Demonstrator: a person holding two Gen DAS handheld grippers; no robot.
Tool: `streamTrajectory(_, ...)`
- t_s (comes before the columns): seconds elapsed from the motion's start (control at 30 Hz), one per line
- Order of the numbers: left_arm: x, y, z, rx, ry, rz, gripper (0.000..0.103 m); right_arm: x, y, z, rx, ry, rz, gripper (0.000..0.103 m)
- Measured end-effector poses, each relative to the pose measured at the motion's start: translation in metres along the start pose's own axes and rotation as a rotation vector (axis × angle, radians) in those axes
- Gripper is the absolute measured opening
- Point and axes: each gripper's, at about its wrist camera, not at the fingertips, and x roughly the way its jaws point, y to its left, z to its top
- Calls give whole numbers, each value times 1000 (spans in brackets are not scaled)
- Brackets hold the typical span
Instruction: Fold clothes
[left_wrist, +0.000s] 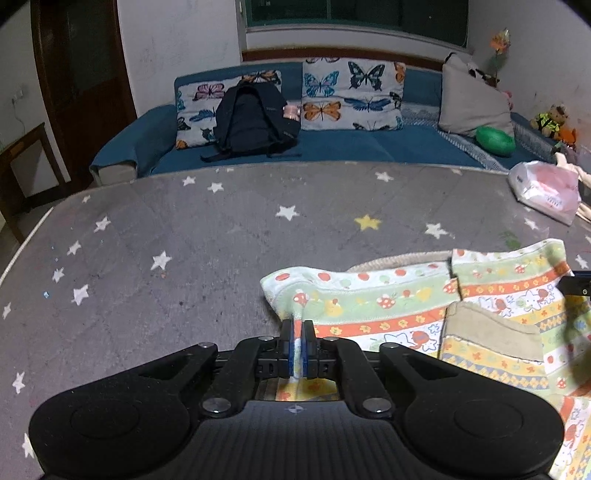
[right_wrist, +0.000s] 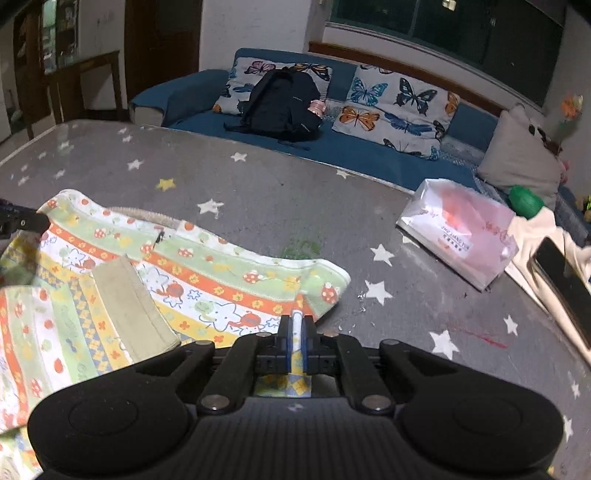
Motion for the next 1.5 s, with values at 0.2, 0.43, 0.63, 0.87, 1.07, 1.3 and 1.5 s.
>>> streamTrajectory(0.2,-6,5,-3,4,-8,32,31,-17,-5,0,17,-28,1,27)
streamTrajectory(0.43,-44,2,-11,15,-63,4,44,-62,13,-12,-19,-63,115,41)
streamTrajectory(0.63,-78,-25,-31,80,-86,-94,44,-95,49,-38,-103,-57,238,41)
streamTrajectory(0.87,-96,-79,-54,187,-65,-227,44,-112,83,-75,-177,-25,312,42)
streamTrajectory(1.07,-86,-119,-57,230,-47,-263,44,-109,93,-100,-183,1,320,42)
streamTrajectory(1.3,-55,-137,-57,254,1,-284,42,-106,87,-109,-151,1,333,42)
streamTrajectory(1.5,-51,-131,-59,281,-21,-274,14,-106,85,-111,-141,-8,342,45)
